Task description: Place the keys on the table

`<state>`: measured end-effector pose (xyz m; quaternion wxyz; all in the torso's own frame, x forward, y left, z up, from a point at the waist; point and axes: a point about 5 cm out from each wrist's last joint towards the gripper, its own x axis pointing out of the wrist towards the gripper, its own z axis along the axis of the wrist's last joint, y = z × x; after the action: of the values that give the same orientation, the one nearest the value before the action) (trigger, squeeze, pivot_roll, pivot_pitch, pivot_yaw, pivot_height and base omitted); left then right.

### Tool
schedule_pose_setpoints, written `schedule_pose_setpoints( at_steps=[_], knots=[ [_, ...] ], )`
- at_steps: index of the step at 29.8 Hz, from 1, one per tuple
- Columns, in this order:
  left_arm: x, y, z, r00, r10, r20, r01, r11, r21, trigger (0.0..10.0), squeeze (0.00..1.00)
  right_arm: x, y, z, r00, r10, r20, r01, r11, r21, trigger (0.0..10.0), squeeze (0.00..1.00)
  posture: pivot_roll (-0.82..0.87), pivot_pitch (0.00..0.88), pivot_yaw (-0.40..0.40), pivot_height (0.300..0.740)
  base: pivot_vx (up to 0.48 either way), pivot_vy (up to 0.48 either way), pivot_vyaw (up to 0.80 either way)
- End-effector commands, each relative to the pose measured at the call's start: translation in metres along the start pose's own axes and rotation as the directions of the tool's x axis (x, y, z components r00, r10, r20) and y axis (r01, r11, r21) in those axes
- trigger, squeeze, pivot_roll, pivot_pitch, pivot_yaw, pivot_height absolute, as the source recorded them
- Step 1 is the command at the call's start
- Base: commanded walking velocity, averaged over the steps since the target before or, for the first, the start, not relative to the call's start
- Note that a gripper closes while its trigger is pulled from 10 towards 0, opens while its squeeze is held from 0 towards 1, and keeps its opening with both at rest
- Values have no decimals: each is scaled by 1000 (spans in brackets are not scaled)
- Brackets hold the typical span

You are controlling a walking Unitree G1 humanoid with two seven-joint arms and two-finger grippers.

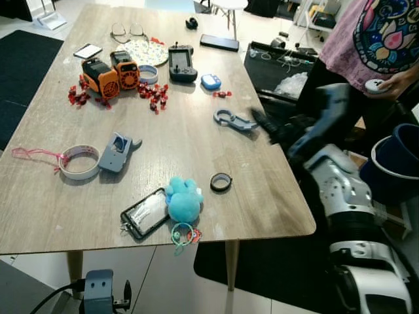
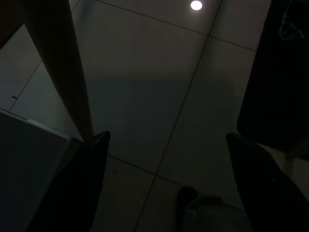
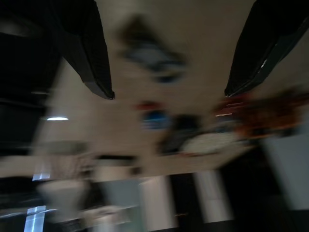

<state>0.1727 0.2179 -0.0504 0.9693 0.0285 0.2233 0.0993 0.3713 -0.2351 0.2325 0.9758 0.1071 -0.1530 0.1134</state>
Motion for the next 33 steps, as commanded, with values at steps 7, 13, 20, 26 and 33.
schedule_pose_setpoints(
  at_steps=[7,13,20,26,33],
  knots=[
    [-5,6,-8,1000,9,-26,-9,1000,7,10000,0,-46,-48,-37,950,-305,-68,300,951,-79,10000,0,105,88,-90,740,0,0,0],
    [-8,9,-11,999,17,-27,-17,1000,1,10000,0,-78,-60,-70,916,-372,-151,364,928,-77,10000,0,108,88,-93,740,0,0,0],
    [-13,15,-15,999,39,-32,-39,999,-7,10000,0,-111,-71,-92,868,-466,-171,468,883,-34,10000,0,115,90,-100,740,0,0,0],
    [-16,17,-16,999,45,-28,-46,999,-13,10000,0,-130,-80,-98,837,-523,-165,527,849,-17,10000,0,116,93,-105,740,0,0,0],
    [-19,16,-19,999,47,-29,-47,999,-25,10000,0,-163,-85,-116,792,-563,-235,559,824,-91,10000,0,117,94,-113,740,0,0,0]
  ],
)
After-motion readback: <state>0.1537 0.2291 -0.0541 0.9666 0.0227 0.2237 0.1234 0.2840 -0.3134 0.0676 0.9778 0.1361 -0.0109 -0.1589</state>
